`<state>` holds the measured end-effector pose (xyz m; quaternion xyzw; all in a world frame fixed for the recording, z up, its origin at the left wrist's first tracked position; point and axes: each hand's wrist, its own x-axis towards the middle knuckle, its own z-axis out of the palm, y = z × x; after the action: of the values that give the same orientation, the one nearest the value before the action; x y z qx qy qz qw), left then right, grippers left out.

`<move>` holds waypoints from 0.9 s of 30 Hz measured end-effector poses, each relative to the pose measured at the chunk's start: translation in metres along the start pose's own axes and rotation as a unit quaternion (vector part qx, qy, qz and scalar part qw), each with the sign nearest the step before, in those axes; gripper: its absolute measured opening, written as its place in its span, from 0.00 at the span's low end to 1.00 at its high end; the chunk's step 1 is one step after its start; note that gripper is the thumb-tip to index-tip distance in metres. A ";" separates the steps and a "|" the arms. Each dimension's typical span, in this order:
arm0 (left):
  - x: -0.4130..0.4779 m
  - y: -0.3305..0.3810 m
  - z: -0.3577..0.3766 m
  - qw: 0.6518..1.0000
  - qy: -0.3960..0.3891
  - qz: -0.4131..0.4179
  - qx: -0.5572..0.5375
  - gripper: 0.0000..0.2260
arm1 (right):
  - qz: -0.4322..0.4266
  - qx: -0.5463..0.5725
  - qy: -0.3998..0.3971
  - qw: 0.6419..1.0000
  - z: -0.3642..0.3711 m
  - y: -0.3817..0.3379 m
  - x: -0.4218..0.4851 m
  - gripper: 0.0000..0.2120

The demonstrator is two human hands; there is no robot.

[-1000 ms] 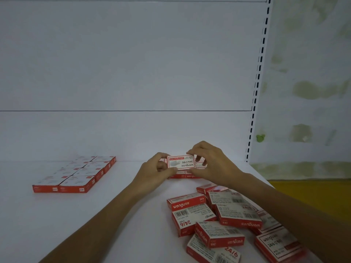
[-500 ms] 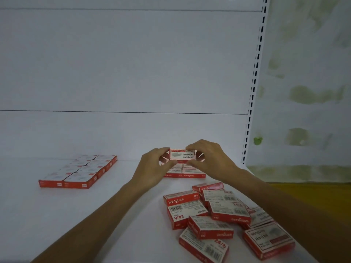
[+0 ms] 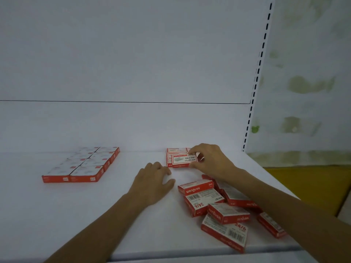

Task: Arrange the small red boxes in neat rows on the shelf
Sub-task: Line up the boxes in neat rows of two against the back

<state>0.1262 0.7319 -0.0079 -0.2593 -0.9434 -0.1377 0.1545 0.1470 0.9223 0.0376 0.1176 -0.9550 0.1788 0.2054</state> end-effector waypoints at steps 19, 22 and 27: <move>0.007 -0.011 0.001 1.000 0.008 0.000 -0.028 0.13 | 0.073 -0.048 -0.117 0.989 0.014 -0.009 0.016 0.12; 0.009 -0.009 0.002 1.000 0.009 -0.015 -0.024 0.14 | 0.109 -0.064 -0.096 0.987 0.016 -0.014 0.023 0.09; 0.007 -0.009 0.003 0.999 0.015 -0.002 -0.050 0.12 | 0.124 -0.067 -0.095 0.985 0.019 -0.019 0.024 0.07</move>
<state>0.1152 0.7287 -0.0096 -0.2631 -0.9332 -0.1889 0.1555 0.1247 0.8939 0.0380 0.0004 -0.9872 0.1264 0.0970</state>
